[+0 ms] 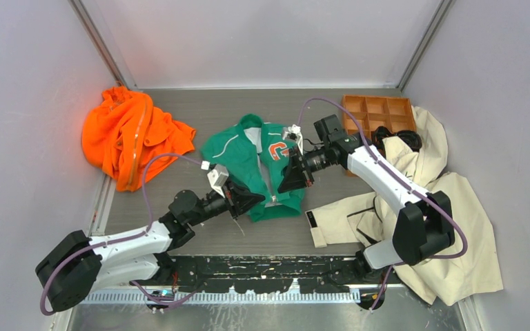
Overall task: Zip up the jacket
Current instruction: Insert the zipper into the jacket.
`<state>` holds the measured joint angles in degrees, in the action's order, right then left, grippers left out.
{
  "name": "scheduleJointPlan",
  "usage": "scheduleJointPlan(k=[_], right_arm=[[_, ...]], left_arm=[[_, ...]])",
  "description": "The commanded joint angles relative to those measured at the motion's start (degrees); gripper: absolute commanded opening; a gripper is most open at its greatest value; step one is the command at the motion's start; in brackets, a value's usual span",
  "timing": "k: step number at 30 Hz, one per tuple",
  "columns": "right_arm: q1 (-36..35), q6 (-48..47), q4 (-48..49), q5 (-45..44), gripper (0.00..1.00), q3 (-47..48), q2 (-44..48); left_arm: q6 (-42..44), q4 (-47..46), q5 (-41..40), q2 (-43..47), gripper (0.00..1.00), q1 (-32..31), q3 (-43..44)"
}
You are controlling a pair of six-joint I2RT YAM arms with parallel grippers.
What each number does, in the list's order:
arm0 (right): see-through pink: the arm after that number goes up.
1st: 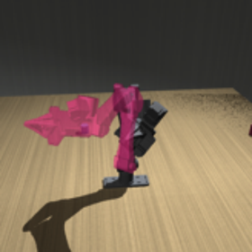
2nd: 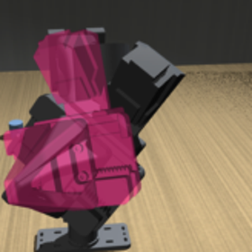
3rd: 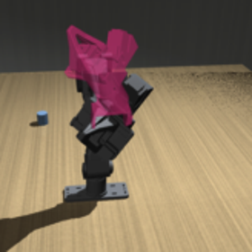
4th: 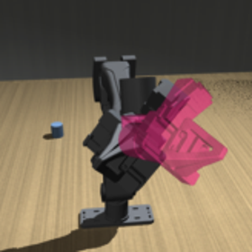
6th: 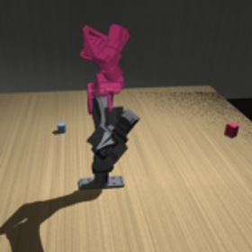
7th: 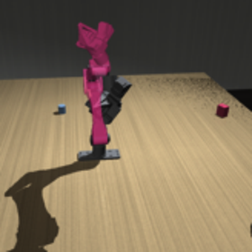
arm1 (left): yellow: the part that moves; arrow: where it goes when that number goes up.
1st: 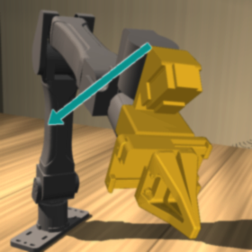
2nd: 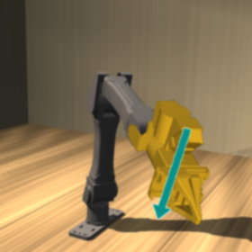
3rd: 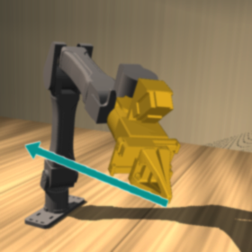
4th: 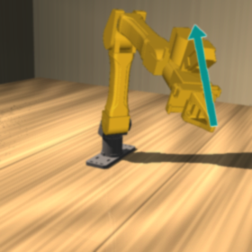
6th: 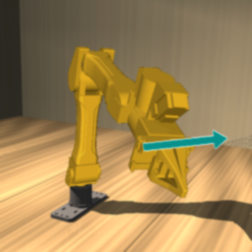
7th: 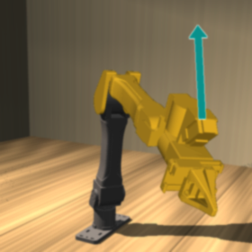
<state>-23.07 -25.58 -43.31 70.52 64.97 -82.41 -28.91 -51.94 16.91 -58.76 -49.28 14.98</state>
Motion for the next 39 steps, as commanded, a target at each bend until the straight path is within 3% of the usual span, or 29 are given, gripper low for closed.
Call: scheduleJointPlan(k=[1, 13, 22, 26, 30, 36, 39], right_arm=[[-0.65, 1.61, 2.99, 0.88, 0.01, 0.25, 1.73], [-2.02, 5.44, 6.73, -2.00, 0.01, -0.89, 1.46], [-2.65, 2.73, 4.34, -0.68, 0.01, -0.20, 2.32], [-2.94, 12.15, 12.36, -6.72, 0.01, -2.08, 2.60], [-3.08, 14.95, 14.54, -11.93, 0.01, -2.74, 3.02], [-4.87, 11.06, 11.54, -8.56, 0.01, -2.37, 3.57], [-5.17, 16.70, 16.53, -8.78, 0.01, -3.84, 3.57]], left_arm=[[3.23, 3.46, 1.09, 1.41, 0.00, -0.38, 2.37], [3.52, 2.71, 3.99, 0.65, 0.00, -0.38, 3.49], [2.46, 7.22, 5.25, 0.59, 0.00, -0.38, 4.97], [2.19, 8.19, 6.73, -0.35, 0.00, -0.38, 5.94], [1.15, 9.78, 5.57, -0.14, 0.00, -0.03, 6.29], [-4.00, 12.77, 6.18, -1.44, 0.00, 4.40, 6.77], [-4.52, 14.27, 8.06, -4.21, 0.00, 4.45, 8.37]])
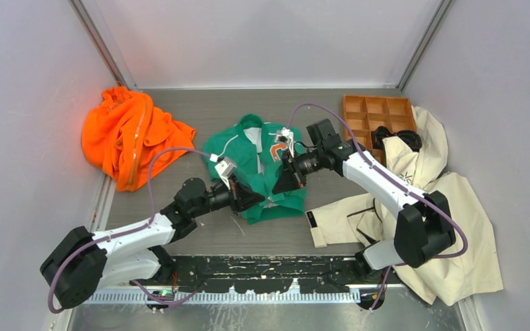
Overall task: Zip up the jacket
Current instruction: Insert the zipper into the jacket.
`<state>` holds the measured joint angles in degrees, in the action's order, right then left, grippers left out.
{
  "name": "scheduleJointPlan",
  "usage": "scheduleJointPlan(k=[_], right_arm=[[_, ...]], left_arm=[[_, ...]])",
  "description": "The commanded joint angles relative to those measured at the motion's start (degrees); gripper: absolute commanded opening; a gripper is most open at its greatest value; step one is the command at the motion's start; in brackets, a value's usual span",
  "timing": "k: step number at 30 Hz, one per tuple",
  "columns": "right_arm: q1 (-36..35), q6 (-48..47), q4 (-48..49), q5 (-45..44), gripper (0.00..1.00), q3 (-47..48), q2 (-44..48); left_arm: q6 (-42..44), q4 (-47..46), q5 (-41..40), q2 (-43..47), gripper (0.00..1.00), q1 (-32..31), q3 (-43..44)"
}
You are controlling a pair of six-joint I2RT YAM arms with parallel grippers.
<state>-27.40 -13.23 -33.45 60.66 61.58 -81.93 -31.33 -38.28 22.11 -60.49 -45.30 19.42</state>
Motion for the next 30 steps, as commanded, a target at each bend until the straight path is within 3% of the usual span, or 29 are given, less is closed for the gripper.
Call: scheduleJointPlan(k=[1, 5, 11, 16, 21, 24, 30], right_arm=[[-0.86, 7.00, 9.05, 0.69, 0.01, -1.21, 3.14], [-0.87, 16.45, 16.87, -5.92, 0.01, -3.48, 2.93], [-0.64, 15.41, 13.69, -20.42, 0.01, -2.89, 1.60], [-0.63, 13.52, 12.18, -18.44, 0.01, -2.71, 1.60], [-1.12, 13.54, 13.34, -6.86, 0.01, -3.24, 1.71], [-1.64, 15.16, 15.06, -6.38, 0.01, -3.76, 1.67], [-1.11, 19.43, 16.46, -30.85, 0.01, -4.46, 1.51]], left_arm=[[-2.48, 0.33, 3.47, -3.71, 0.00, 0.47, 4.25], [-3.41, -1.21, 6.05, -8.98, 0.00, 0.47, 5.38], [-6.11, -8.62, 8.63, -10.29, 0.00, 1.38, 3.62], [-6.84, -8.31, 8.98, -9.41, 0.00, 3.26, 2.37], [-7.77, -9.51, 9.46, -12.41, 0.00, 3.51, 2.49], [-9.04, -11.67, 9.47, -15.56, 0.00, 3.68, 2.92], [-10.05, -14.53, 11.40, -18.75, 0.00, 3.81, 4.08]])
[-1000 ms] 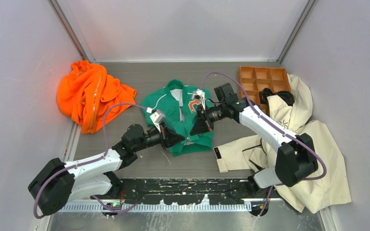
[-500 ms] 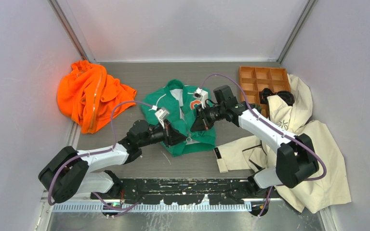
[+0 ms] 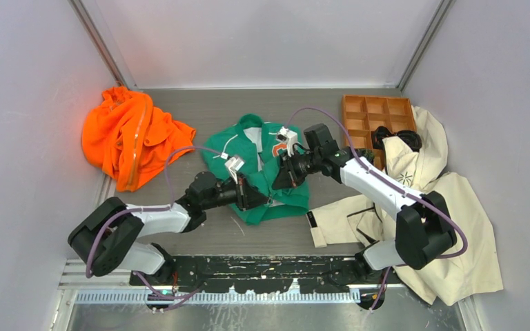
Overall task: Zip up the jacket
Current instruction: Insert the zipper into the jacket.
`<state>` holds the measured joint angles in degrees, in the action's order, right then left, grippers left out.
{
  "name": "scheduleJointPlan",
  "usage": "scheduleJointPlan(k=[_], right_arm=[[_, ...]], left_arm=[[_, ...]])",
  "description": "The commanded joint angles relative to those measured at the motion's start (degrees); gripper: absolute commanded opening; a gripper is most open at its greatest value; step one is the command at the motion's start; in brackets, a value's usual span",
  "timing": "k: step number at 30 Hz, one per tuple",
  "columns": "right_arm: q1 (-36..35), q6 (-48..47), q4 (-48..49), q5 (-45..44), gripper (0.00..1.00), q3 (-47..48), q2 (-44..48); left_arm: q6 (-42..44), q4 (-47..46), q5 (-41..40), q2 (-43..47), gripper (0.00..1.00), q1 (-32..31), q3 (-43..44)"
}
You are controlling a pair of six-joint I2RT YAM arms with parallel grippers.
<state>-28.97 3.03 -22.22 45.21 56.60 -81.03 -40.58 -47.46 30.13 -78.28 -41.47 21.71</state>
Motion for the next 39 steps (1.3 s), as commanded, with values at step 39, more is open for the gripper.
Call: scheduleJointPlan(k=[39], right_arm=[[3.20, 4.93, 8.66, -14.18, 0.01, -1.87, -1.76]], left_arm=[[-9.25, -13.08, 12.50, -21.80, 0.00, 2.36, 6.36]])
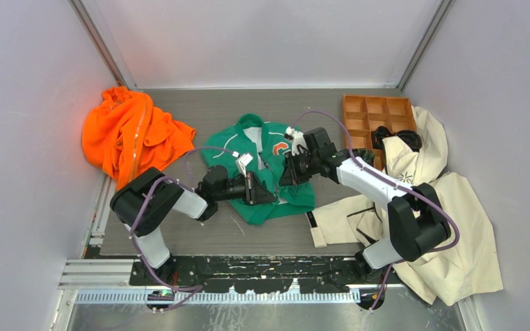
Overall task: Zip up the jacket
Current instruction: Insert the zipper into the jacket.
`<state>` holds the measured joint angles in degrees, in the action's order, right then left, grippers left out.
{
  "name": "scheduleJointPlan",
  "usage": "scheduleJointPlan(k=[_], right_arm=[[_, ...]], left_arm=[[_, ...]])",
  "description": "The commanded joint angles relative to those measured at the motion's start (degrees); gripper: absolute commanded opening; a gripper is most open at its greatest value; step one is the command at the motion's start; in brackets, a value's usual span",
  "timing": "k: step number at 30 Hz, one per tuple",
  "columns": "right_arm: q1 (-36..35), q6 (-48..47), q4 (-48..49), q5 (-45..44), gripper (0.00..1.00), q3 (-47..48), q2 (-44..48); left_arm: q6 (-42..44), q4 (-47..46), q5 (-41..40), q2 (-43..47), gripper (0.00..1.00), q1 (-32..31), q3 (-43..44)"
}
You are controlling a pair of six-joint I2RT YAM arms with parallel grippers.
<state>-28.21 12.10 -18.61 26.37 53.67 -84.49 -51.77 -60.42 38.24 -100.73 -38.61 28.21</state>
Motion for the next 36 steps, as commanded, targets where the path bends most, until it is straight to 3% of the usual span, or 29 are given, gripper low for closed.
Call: scheduleJointPlan(k=[1, 7, 14, 31, 36], right_arm=[[3.02, -5.04, 4.50, 5.79, 0.02, 1.16, 1.63], [4.71, -13.10, -1.08, 11.92, 0.13, 2.81, -0.28], [4.74, -18.54, -7.43, 15.97, 0.28, 5.18, -4.32], [4.76, -33.08, -19.40, 15.92, 0.54, 4.86, 4.92], [4.59, -42.81, -24.23, 19.66, 0.62, 5.71, 8.16]], left_arm=[[2.73, 0.92, 4.27, 1.14, 0.00, -0.50, -0.29], [6.19, 7.06, 3.69, 4.12, 0.00, -0.71, -0.65], [5.93, 8.00, 3.15, 3.15, 0.00, -1.76, -0.78], [5.17, 8.10, 3.29, 4.61, 0.00, -3.76, -2.19], [5.14, 9.21, 3.46, 5.61, 0.00, -4.22, -2.38]])
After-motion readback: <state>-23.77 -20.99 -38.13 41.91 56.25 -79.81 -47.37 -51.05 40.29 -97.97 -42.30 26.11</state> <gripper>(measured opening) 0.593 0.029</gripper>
